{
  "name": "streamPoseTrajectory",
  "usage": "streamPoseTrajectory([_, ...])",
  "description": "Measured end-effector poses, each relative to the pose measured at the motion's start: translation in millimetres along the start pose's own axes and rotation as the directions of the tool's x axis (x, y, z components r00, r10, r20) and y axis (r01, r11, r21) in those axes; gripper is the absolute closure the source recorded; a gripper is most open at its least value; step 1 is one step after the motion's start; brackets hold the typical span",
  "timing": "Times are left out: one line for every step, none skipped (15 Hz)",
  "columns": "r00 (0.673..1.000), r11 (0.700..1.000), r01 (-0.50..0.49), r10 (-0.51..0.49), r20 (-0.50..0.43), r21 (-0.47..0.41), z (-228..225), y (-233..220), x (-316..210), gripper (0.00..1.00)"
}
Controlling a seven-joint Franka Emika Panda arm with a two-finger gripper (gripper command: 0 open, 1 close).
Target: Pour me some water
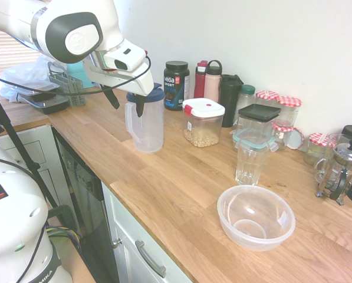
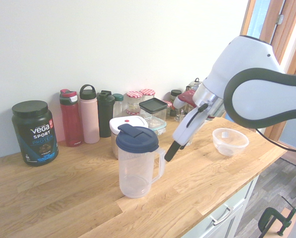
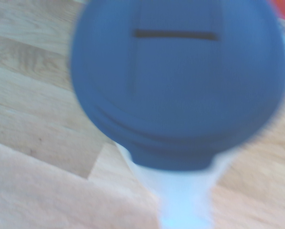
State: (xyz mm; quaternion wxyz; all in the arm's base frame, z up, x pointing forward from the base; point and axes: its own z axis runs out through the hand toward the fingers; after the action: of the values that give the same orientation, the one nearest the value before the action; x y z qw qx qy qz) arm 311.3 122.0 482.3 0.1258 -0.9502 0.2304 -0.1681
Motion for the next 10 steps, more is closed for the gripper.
streamPoseTrajectory([1.000,1.000,-0.002,0.002,-0.009,-0.002,7.0,-4.9,-0.8,0.00])
streamPoseTrajectory([1.000,1.000,-0.008,0.008,-0.020,-0.003,14.9,-9.9,-1.2,0.00])
streamPoseTrajectory([0.999,1.000,-0.015,0.015,-0.029,-0.006,23.1,-14.5,-2.1,1.00])
streamPoseTrajectory([0.999,1.000,-0.019,0.018,-0.032,-0.012,31.3,-17.8,-3.3,1.00])
streamPoseTrajectory([0.999,1.000,-0.022,0.022,-0.033,-0.019,38.4,-20.4,-4.6,1.00])
streamPoseTrajectory([0.999,0.999,-0.025,0.024,-0.033,-0.025,42.7,-21.5,-5.3,1.00])
streamPoseTrajectory([0.999,0.999,-0.029,0.028,-0.035,-0.032,45.2,-21.6,-5.3,1.00])
streamPoseTrajectory([0.999,0.999,-0.033,0.032,-0.039,-0.034,45.7,-21.6,-4.7,1.00])
streamPoseTrajectory([0.998,0.999,-0.039,0.037,-0.044,-0.036,45.5,-21.1,-3.6,1.00])
streamPoseTrajectory([0.998,0.998,-0.041,0.040,-0.048,-0.037,45.2,-20.5,-2.6,1.00])
